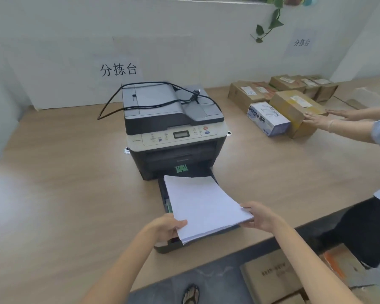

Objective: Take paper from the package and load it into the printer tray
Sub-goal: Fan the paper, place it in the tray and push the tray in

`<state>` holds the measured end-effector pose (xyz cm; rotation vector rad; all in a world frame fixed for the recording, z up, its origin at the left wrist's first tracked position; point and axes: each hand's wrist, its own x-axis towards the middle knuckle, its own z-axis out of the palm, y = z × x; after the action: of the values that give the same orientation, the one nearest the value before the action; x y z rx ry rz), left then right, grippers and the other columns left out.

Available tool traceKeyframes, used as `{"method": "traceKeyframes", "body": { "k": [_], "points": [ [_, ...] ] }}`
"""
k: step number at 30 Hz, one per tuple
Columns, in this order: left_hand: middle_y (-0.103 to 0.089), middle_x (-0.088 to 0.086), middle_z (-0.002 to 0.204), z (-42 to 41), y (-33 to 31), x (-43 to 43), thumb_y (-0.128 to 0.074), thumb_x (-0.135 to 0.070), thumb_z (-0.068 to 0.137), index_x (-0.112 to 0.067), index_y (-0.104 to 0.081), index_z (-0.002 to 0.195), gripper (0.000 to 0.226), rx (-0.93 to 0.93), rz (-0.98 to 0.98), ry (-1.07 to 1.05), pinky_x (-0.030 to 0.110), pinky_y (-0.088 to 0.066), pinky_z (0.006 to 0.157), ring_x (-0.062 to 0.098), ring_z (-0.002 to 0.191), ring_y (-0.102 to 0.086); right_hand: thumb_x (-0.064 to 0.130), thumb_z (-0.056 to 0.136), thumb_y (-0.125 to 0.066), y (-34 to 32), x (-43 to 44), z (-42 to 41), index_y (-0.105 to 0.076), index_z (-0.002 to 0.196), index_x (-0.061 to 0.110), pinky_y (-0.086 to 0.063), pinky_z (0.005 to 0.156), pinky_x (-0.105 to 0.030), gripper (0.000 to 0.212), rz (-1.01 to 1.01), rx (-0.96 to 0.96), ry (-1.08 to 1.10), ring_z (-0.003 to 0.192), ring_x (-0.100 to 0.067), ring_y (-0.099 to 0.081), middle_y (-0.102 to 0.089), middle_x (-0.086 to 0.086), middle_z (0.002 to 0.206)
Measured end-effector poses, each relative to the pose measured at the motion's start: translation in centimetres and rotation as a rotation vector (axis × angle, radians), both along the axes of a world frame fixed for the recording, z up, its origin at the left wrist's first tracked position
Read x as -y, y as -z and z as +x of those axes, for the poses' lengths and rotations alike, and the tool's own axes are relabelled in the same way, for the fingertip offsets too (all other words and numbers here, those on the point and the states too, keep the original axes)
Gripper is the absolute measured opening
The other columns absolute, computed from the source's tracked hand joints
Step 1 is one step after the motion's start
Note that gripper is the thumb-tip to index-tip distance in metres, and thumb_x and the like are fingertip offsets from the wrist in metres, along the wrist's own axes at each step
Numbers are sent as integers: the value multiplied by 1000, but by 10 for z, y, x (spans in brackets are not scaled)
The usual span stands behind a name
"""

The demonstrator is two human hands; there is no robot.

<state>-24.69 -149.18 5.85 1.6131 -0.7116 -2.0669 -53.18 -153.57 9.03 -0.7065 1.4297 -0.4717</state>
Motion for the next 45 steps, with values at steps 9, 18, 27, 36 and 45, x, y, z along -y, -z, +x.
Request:
{"method": "traceKeyframes", "body": {
  "k": [9, 18, 27, 36, 45],
  "points": [
    [-65, 8, 118, 4, 23, 53, -54, -9, 93, -5, -52, 124, 32, 118, 90, -4, 29, -57, 79, 21, 105, -63, -4, 89, -39, 23, 59, 21, -60, 84, 5, -35, 34, -12, 23, -52, -343, -199, 40, -8, -56, -58, -5, 67],
    [-53, 13, 128, -18, 26, 72, -50, -12, 95, -4, -38, 132, 40, 464, 41, -68, 28, -45, 76, 19, 91, -51, -7, 85, -35, 53, 84, 35, -65, 84, 7, -33, 39, -16, 33, -110, -432, -259, 52, -15, -50, -58, -2, 66],
    [-50, 17, 137, -33, 44, 82, -46, 5, 92, -3, -40, 137, 46, 516, -60, -281, 35, -41, 102, 32, 123, -50, -5, 87, -37, 79, 97, 42, -59, 115, -1, -38, 70, -25, 35, -151, -461, -252, 89, -23, -52, -60, -10, 108],
    [-53, 14, 134, -37, 71, 96, -45, 0, 93, -6, -42, 135, 42, 603, -57, -417, 37, -40, 103, 31, 123, -50, -2, 94, -35, 95, 109, 56, -46, 133, -1, -45, 78, -34, 41, -113, -474, -208, 94, -31, -57, -57, -18, 126],
    [-49, 12, 140, -38, 91, 92, -46, 1, 93, -7, -34, 142, 51, 628, -26, -449, 36, -38, 105, 32, 126, -48, 0, 94, -36, 121, 109, 55, -48, 130, 3, -38, 52, -26, 38, -87, -531, -258, 78, -24, -52, -62, -20, 116]
  ]
}}
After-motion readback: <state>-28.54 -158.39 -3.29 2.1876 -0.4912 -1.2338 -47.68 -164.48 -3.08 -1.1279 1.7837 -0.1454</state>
